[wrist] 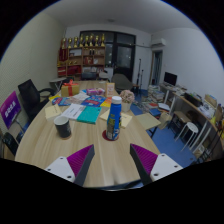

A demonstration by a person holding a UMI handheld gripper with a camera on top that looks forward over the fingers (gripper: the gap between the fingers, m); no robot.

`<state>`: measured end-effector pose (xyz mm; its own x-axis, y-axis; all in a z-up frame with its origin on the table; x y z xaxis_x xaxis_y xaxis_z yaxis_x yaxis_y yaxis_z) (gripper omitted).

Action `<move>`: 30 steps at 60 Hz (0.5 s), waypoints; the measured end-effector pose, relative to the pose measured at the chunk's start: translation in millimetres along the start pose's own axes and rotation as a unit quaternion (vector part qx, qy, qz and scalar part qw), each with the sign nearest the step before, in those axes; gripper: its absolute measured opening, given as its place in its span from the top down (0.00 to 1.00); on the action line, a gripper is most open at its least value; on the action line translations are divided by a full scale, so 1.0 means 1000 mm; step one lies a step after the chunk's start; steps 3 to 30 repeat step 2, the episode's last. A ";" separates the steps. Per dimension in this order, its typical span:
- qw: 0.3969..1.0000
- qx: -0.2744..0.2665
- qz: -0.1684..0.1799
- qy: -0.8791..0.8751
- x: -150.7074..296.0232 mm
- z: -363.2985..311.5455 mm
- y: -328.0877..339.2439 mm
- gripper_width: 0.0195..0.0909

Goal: Pour water

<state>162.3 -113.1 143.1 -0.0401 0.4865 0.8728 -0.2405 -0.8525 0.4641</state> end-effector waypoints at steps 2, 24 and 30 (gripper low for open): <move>1.000 -0.006 -0.002 -0.003 0.000 -0.006 0.020 0.15; 1.000 -0.006 -0.002 -0.003 0.000 -0.006 0.020 0.15; 1.000 -0.006 -0.002 -0.003 0.000 -0.006 0.020 0.15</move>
Point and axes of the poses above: the point between the fingertips, and its own axes, seen from behind it with the camera up: z to the right, x up, y backward, against the way the camera looks, the point moved 1 cm from there along y, backward, against the way the camera looks, and after that the axes turned 6 degrees about y, right-handed, at the moved point
